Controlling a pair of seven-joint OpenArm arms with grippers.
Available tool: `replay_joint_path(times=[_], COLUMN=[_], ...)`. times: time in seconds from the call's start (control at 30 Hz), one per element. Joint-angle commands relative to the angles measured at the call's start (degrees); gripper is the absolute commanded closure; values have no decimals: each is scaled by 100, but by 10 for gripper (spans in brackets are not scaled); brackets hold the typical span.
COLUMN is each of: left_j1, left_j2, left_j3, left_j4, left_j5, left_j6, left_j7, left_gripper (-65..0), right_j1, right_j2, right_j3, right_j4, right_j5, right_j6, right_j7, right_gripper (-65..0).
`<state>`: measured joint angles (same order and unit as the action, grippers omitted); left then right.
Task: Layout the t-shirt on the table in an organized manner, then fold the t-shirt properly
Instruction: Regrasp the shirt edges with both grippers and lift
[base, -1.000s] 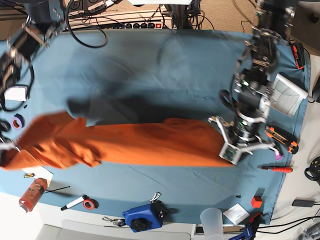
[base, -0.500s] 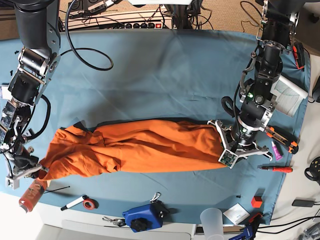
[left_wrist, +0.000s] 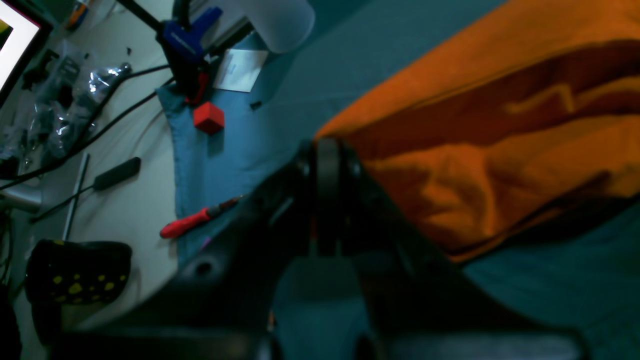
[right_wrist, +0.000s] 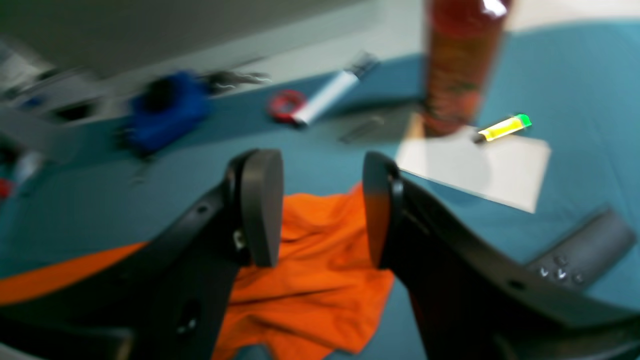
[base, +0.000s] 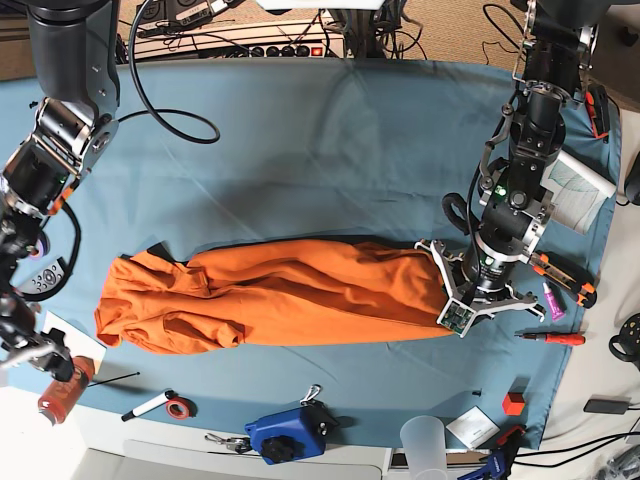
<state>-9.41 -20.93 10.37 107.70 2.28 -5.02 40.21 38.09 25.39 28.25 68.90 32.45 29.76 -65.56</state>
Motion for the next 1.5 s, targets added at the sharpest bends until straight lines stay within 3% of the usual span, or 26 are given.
replay_joint_path(times=[0.0, 0.07, 0.27, 0.47, 0.7, 0.8, 1.03, 1.13, 1.47], left_j1=[-138, -140, -140, -136, -122, -118, -120, -120, -118], left_j2=[-17, -17, -15, 0, 0, -2, 0, 0, -2], left_j3=[-39, -39, -39, -39, -39, -39, -39, -39, -39], left_j4=[87, 87, 87, 87, 87, 87, 87, 87, 87], left_j5=[44, 46, 44, 44, 44, 46, 42, 42, 44], left_j6=[44, 44, 44, 42, 42, 42, 39, 39, 39], left_j7=[-127, -127, -127, -122, -107, -105, -109, -109, -105], left_gripper=[0, 0, 0, 0, 0, 0, 0, 0, 0], right_j1=[52, -258, -1508, -2446, -2579, -2553, -2422, -2260, -1777], right_j2=[111, 111, 35, -479, -1309, -1504, -1631, -1631, -1635], right_j3=[153, 435, 1032, 1198, 1193, 1196, 1182, 1182, 1182], right_j4=[238, 507, 625, 625, 450, 295, 219, 131, -1045], right_j5=[195, 431, 1086, 1690, 1128, 925, 417, 92, 48], right_j6=[26, 26, 98, 487, 501, 214, 131, -57, -85], right_j7=[-85, -295, -188, 39, 944, 1045, 1458, 1626, 1679], right_gripper=[-262, -262, -262, -262, -262, -262, -262, -262, -262])
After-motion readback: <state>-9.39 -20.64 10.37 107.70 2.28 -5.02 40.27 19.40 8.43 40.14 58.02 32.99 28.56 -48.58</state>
